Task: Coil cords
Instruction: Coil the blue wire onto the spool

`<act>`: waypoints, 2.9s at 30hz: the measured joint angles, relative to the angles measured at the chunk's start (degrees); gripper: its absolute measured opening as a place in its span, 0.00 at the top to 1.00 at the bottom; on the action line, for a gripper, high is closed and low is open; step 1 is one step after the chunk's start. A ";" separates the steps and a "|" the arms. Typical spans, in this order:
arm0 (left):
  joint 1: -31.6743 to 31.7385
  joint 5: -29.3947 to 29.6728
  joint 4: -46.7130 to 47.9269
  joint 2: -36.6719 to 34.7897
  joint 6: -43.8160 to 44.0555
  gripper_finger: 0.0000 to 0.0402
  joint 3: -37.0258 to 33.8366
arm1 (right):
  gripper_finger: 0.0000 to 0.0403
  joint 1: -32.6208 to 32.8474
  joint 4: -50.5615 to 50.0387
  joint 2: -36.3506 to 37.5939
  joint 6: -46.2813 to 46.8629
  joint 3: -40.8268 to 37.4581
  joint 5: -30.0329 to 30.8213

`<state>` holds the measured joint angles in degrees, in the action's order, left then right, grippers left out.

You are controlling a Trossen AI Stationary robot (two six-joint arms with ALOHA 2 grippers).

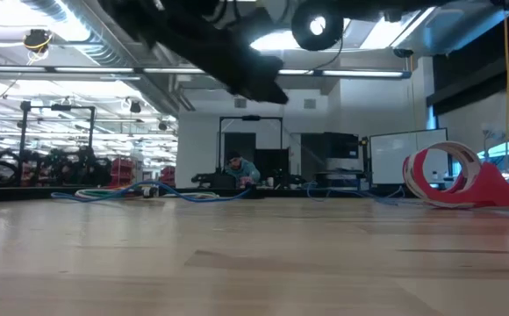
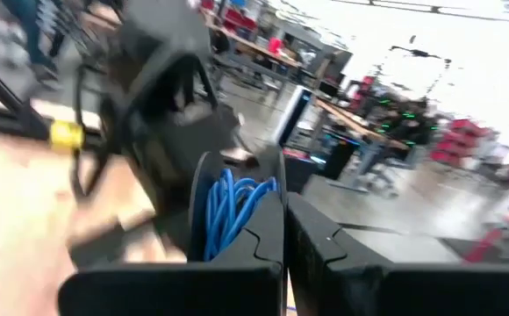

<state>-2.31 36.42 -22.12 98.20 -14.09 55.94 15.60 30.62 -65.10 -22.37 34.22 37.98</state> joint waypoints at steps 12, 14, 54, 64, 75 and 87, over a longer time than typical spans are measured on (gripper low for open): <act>-1.13 1.33 16.58 -10.37 11.36 0.99 -0.02 | 0.99 1.64 -5.41 -0.74 -3.00 0.02 4.42; -1.76 1.33 16.42 -10.88 11.93 0.99 -0.07 | 0.99 1.63 -5.84 -1.39 -3.17 0.02 5.41; -4.24 -10.84 -14.10 -0.02 12.66 0.97 -0.02 | 0.99 -7.01 10.83 -10.88 11.87 0.04 -4.62; -3.54 -10.79 -13.54 1.61 10.93 0.97 0.02 | 0.99 -6.95 15.51 -10.88 11.89 0.04 -7.39; -2.09 -10.71 -5.70 1.76 10.42 0.75 -0.02 | 0.99 -6.93 13.75 -8.09 11.65 0.13 -7.74; -2.07 -10.91 -4.58 1.69 7.87 0.71 -0.02 | 0.99 -6.95 12.91 -8.04 10.16 0.13 -8.10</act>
<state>-4.38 25.52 -26.69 99.90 -6.22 55.92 8.65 43.53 -73.14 -12.21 34.35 29.87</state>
